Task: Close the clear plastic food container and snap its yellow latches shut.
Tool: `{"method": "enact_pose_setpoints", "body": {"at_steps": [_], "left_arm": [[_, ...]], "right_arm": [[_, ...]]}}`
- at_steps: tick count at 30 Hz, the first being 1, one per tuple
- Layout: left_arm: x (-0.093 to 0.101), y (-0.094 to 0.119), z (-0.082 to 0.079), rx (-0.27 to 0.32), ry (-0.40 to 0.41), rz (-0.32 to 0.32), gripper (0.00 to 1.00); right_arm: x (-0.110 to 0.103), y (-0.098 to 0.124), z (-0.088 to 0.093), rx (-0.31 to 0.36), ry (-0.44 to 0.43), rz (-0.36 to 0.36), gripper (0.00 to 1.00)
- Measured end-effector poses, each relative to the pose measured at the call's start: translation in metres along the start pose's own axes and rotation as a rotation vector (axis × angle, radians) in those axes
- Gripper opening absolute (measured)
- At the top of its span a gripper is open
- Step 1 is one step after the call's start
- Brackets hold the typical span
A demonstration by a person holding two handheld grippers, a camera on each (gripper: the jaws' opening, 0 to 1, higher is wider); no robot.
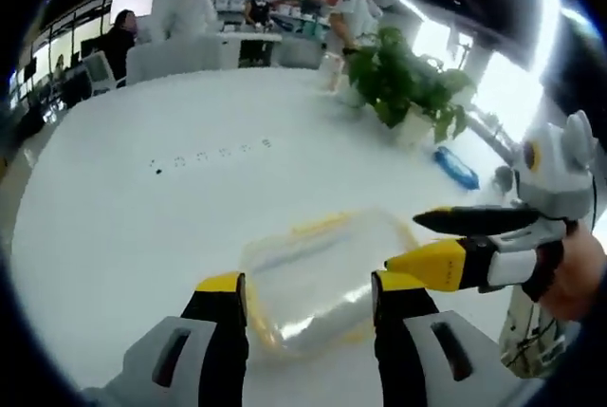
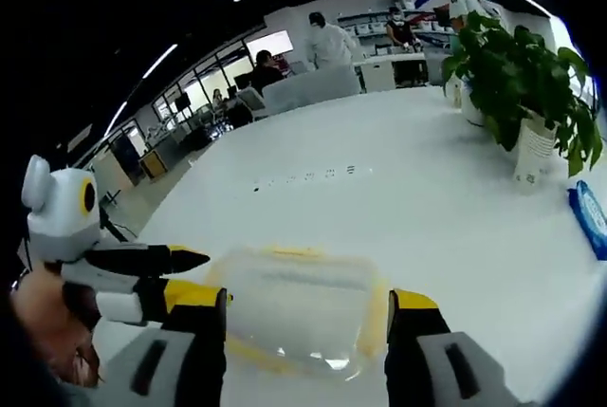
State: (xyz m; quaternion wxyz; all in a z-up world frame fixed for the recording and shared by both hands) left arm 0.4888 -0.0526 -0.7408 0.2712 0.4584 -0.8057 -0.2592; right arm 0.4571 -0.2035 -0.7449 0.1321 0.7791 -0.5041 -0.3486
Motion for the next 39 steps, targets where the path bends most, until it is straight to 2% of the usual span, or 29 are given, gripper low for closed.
{"method": "enact_pose_setpoints", "body": {"at_steps": [7,9,14,16,18,19,20,22,23,24,26,27,29,30,31,32,33,34,36,39], "left_arm": [[-0.007,-0.003,-0.001,0.012,0.034,-0.014,0.52],[-0.014,-0.005,0.004,-0.005,0.027,-0.048,0.51],[-0.023,-0.013,0.018,-0.040,0.094,-0.039,0.50],[-0.023,-0.015,0.022,-0.048,0.106,-0.032,0.45],[-0.021,-0.016,0.024,-0.029,0.114,-0.019,0.42],[-0.021,-0.017,0.025,-0.030,0.126,-0.018,0.42],[-0.021,-0.018,0.025,-0.026,0.142,-0.014,0.43],[-0.023,-0.019,0.026,-0.027,0.153,-0.006,0.44],[-0.023,-0.023,0.026,-0.023,0.169,0.003,0.46],[-0.023,-0.024,0.027,-0.022,0.173,0.006,0.48],[-0.019,-0.026,0.029,-0.025,0.237,0.037,0.49],[-0.022,-0.026,0.029,-0.017,0.201,0.022,0.48],[-0.021,-0.025,0.030,-0.009,0.206,0.037,0.47],[-0.022,-0.025,0.030,-0.005,0.216,0.038,0.47],[-0.021,-0.025,0.029,-0.001,0.221,0.039,0.46],[-0.020,-0.025,0.029,-0.004,0.235,0.041,0.43],[-0.018,-0.026,0.025,0.001,0.256,0.096,0.43],[-0.020,-0.022,0.026,0.006,0.271,0.048,0.43],[-0.021,-0.016,0.024,0.009,0.272,0.040,0.43],[-0.019,-0.018,0.027,0.020,0.269,0.036,0.43]], "right_arm": [[0.012,-0.004,-0.003,-0.002,-0.004,0.016,0.69],[0.018,-0.008,0.001,-0.027,-0.024,0.004,0.68],[0.033,-0.016,0.014,-0.052,-0.041,0.011,0.68],[0.035,-0.020,0.018,-0.066,-0.049,0.003,0.67],[0.034,-0.024,0.022,-0.073,-0.043,-0.031,0.63],[0.033,-0.027,0.021,-0.053,-0.058,-0.056,0.63],[0.034,-0.027,0.022,-0.064,-0.062,-0.059,0.62],[0.028,-0.030,0.022,-0.062,-0.085,-0.116,0.60],[0.029,-0.032,0.023,-0.065,-0.041,-0.107,0.60],[0.029,-0.031,0.022,-0.066,-0.047,-0.108,0.60],[0.029,-0.031,0.023,-0.069,-0.047,-0.115,0.59],[0.029,-0.031,0.023,-0.071,-0.048,-0.119,0.58],[0.027,-0.031,0.025,-0.075,-0.084,-0.180,0.54],[0.033,-0.029,0.027,-0.086,-0.008,-0.156,0.54],[0.030,-0.030,0.026,-0.061,-0.064,-0.136,0.54],[0.028,-0.030,0.027,-0.056,-0.067,-0.129,0.53],[0.026,-0.031,0.029,-0.048,-0.068,-0.119,0.53],[0.027,-0.032,0.029,-0.036,-0.073,-0.112,0.53],[0.027,-0.033,0.028,-0.036,-0.074,-0.110,0.53],[0.027,-0.034,0.028,-0.023,-0.072,-0.108,0.53]]}}
Point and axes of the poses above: the point that each gripper's makers call its tool centre point, and the gripper's own axes: y roughly backward along the fingers, x roughly to its right, z roughly out of its underside, the point moved 7 cm from there along y, roughly backward along the fingers, and after that the axes turned 7 degrees about -z, right-handed, at the moved point
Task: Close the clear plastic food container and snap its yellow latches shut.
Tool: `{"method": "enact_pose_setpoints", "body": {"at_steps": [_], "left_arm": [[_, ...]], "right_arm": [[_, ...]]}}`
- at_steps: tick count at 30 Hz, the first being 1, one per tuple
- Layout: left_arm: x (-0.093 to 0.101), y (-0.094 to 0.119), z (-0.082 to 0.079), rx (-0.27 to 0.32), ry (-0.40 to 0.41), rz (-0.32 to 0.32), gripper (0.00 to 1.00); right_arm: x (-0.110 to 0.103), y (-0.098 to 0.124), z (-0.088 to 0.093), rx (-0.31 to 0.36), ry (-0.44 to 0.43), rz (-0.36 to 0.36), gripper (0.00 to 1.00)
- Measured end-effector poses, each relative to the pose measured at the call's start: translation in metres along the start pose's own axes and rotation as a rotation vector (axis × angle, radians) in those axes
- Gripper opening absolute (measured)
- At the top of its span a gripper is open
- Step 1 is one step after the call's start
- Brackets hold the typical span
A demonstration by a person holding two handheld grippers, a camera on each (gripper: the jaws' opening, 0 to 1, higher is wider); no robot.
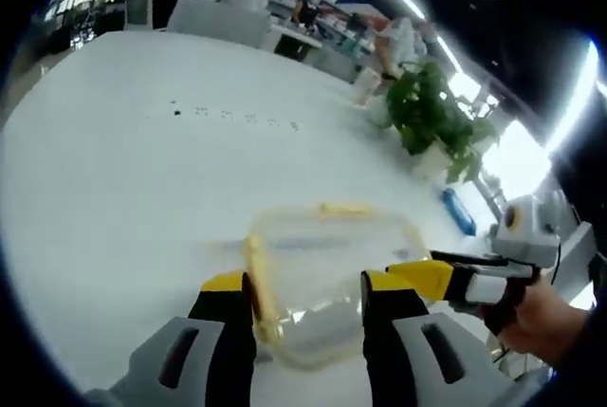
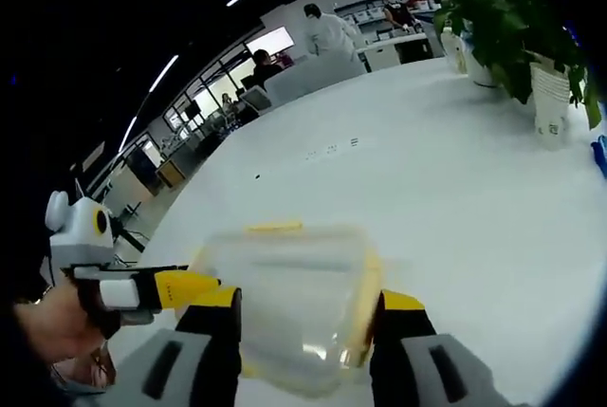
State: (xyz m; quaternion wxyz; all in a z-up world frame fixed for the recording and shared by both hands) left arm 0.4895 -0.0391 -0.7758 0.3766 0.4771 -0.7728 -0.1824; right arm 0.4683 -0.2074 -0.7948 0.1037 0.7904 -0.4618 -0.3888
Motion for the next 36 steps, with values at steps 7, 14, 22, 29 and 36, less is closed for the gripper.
{"method": "enact_pose_setpoints", "body": {"at_steps": [7,14,22,29,36], "left_arm": [[-0.001,0.000,0.005,0.024,-0.018,-0.006,0.43],[-0.005,0.004,0.009,0.031,-0.013,-0.007,0.44],[-0.015,0.018,0.020,0.049,0.003,-0.028,0.44],[-0.031,0.032,0.024,0.059,0.021,-0.048,0.44],[-0.050,0.037,0.017,0.073,0.030,-0.071,0.44]], "right_arm": [[-0.002,-0.002,0.000,0.002,0.003,-0.001,0.53],[-0.007,-0.002,0.003,0.004,0.005,-0.004,0.54],[-0.023,-0.003,0.014,0.022,0.025,-0.015,0.54],[-0.040,-0.011,0.020,0.015,0.041,-0.036,0.53],[-0.055,-0.028,0.018,0.008,0.055,-0.048,0.53]]}}
Point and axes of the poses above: the point that each gripper's makers call its tool centre point, and the gripper's own axes: y roughly backward along the fingers, x roughly to its right, z roughly out of its underside, the point moved 7 cm from there along y, roughly backward along the fingers, and after that the axes turned 7 degrees about -z, right-handed, at the moved point
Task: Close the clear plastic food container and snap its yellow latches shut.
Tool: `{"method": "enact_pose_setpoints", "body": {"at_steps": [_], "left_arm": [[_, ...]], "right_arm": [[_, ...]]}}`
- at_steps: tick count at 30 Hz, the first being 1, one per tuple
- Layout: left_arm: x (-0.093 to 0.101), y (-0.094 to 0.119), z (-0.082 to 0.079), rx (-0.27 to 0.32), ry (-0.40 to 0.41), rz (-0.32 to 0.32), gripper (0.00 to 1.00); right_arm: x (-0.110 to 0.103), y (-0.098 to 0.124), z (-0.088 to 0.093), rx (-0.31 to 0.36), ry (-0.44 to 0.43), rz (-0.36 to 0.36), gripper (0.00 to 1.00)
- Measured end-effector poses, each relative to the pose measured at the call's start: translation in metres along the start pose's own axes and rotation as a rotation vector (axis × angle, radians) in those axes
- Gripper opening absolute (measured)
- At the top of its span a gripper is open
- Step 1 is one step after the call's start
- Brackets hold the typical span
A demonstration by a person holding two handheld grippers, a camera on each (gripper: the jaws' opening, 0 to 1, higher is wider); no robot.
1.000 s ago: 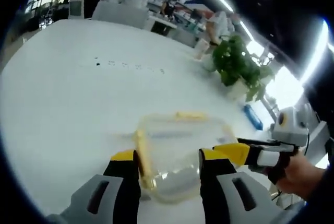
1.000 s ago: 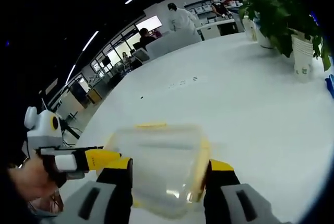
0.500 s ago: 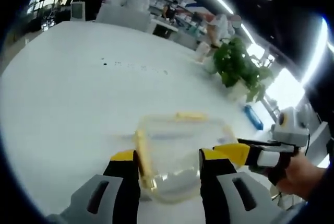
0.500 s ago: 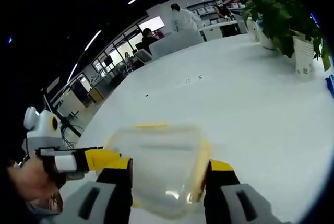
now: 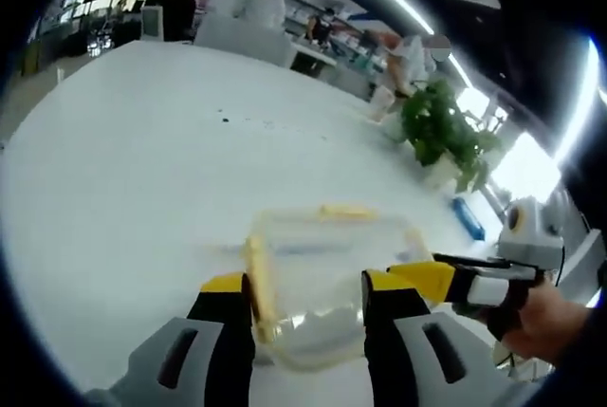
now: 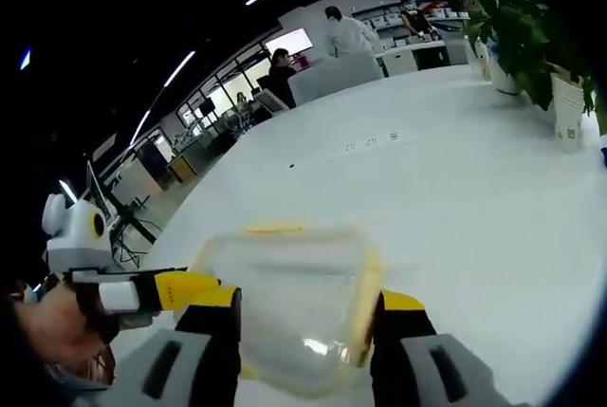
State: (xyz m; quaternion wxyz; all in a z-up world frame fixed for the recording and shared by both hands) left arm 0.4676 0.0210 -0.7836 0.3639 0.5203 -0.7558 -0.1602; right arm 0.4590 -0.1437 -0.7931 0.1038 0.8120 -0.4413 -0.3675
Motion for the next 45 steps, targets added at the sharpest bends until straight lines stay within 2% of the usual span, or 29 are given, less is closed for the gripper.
{"method": "enact_pose_setpoints", "body": {"at_steps": [11,27,33,42,45], "left_arm": [[-0.040,-0.013,-0.033,0.020,0.008,-0.026,0.44],[-0.098,-0.016,-0.066,0.030,0.053,-0.058,0.44],[-0.105,-0.019,-0.074,0.027,0.056,-0.062,0.44],[-0.106,-0.021,-0.077,0.019,0.041,-0.045,0.45],[-0.107,-0.023,-0.077,0.036,0.035,-0.042,0.46]], "right_arm": [[-0.013,-0.048,-0.027,-0.016,0.034,-0.035,0.53],[-0.042,-0.109,-0.045,-0.009,0.043,-0.059,0.53],[-0.042,-0.119,-0.051,-0.010,0.043,-0.062,0.53],[-0.041,-0.118,-0.050,0.016,0.024,-0.045,0.53],[-0.039,-0.117,-0.050,0.021,0.015,-0.045,0.54]]}}
Point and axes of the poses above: the point that each gripper's makers call its tool centre point, and the gripper's own axes: y roughly backward along the fingers, x roughly to its right, z roughly out of its underside, the point moved 7 cm from there along y, roughly backward along the fingers, and after that the axes turned 7 degrees about -z, right-handed, at the moved point
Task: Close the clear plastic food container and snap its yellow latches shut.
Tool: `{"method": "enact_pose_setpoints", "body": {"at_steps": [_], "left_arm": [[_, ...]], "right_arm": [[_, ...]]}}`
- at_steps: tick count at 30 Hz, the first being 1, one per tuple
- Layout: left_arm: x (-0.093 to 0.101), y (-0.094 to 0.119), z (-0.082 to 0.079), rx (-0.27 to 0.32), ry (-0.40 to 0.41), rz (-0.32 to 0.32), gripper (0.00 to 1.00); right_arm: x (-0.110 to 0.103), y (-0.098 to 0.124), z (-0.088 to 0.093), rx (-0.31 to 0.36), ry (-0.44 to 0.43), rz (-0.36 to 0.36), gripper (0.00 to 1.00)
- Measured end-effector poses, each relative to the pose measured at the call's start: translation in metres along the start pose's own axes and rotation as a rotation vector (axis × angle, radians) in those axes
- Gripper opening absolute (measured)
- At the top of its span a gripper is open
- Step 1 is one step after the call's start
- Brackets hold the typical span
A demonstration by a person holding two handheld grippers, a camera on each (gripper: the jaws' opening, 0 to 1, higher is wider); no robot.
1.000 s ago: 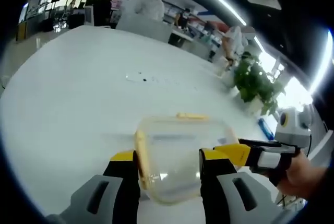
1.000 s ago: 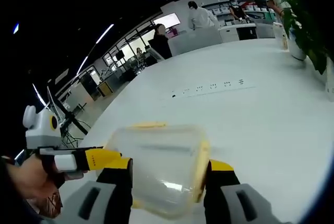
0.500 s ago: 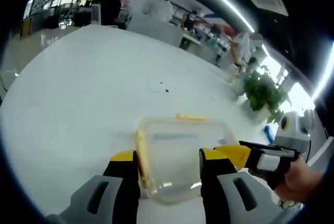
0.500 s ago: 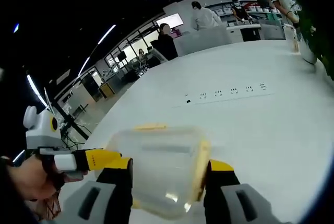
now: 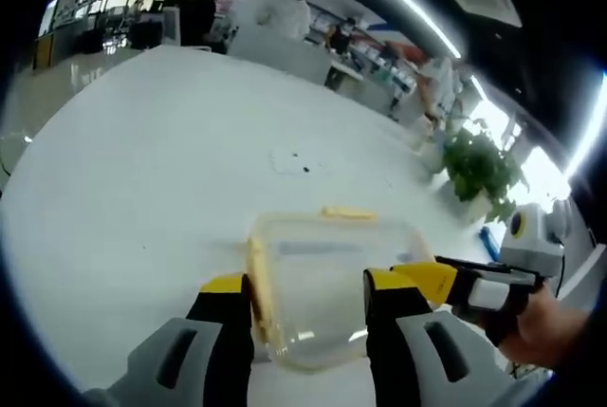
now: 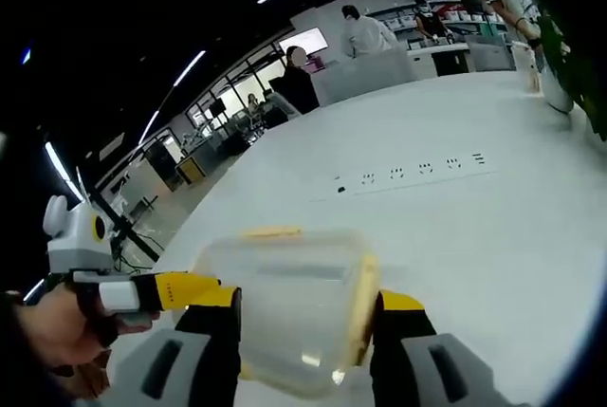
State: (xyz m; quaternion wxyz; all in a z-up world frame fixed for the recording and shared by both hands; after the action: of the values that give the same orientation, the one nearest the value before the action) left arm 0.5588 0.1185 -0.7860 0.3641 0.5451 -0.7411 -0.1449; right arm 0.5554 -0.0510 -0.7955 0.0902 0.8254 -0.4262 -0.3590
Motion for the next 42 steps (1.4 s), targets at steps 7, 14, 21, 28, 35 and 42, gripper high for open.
{"method": "enact_pose_setpoints", "body": {"at_steps": [7,14,21,28,35,42], "left_arm": [[-0.007,-0.002,0.002,-0.003,0.107,-0.051,0.55],[-0.015,-0.004,-0.003,0.064,0.121,-0.056,0.69],[-0.015,-0.004,-0.007,0.122,0.116,-0.068,0.99],[-0.010,0.001,-0.005,0.115,0.109,-0.054,0.99],[-0.005,0.022,-0.010,0.129,0.097,-0.057,0.99],[0.005,0.053,-0.013,0.147,0.044,-0.030,0.99]], "right_arm": [[0.010,0.007,-0.003,0.073,-0.076,0.097,0.53],[0.018,0.009,-0.007,0.124,-0.091,0.087,0.71],[0.024,0.010,-0.011,0.196,-0.181,0.083,0.95],[0.016,0.014,-0.014,0.184,-0.142,0.062,1.00],[0.004,0.026,-0.019,0.179,-0.099,0.053,1.00],[-0.017,0.058,-0.019,0.183,-0.063,0.050,1.00]]}}
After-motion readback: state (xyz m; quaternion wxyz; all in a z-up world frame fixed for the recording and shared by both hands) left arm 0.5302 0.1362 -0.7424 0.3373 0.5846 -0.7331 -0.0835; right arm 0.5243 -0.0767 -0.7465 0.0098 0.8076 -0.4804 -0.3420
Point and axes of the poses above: the point that each gripper's makers call its tool centre point, and the gripper's own axes: y roughly backward along the fingers, x roughly to its right, z roughly out of its underside, the point moved 7 cm from there along y, roughly backward along the fingers, and after that the axes turned 7 degrees about -z, right-handed, at the moved point
